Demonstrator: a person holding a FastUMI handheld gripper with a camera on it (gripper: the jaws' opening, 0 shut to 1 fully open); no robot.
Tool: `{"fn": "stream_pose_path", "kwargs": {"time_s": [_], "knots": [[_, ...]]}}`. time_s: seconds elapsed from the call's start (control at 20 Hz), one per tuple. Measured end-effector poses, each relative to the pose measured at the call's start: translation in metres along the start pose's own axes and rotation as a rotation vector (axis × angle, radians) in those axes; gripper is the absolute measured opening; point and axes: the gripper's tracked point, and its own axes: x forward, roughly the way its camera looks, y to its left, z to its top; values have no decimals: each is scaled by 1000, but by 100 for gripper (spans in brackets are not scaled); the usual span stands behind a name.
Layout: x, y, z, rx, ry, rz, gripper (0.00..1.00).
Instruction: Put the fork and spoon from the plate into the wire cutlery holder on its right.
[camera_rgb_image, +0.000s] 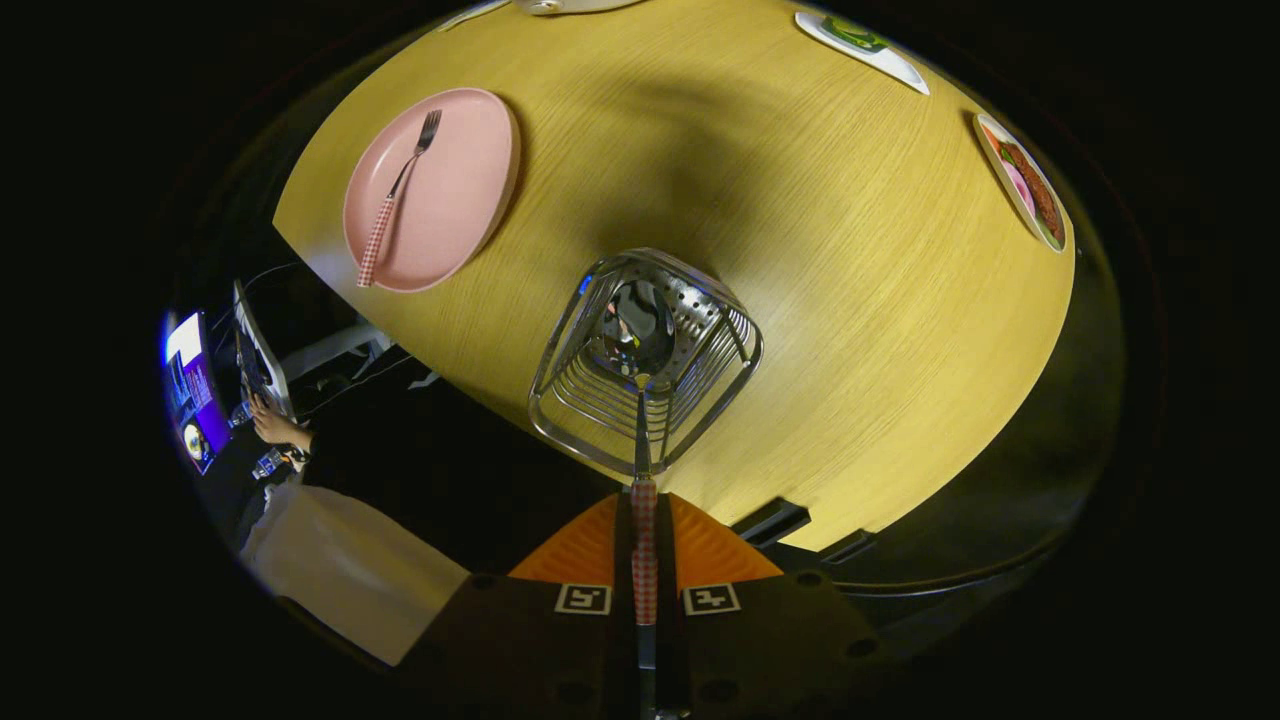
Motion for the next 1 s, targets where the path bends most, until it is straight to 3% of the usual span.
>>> {"fn": "stream_pose_path", "kwargs": {"time_s": [0.25,0.35,0.5,0.55,1.0], "knots": [[-3,2,12,11,-11,20,18],[-9,1,14,11,-59,20,38],[-25,4,13,31,-155,43,93],[-31,6,12,55,-197,48,100],[-99,41,3,220,-591,83,99]]}}
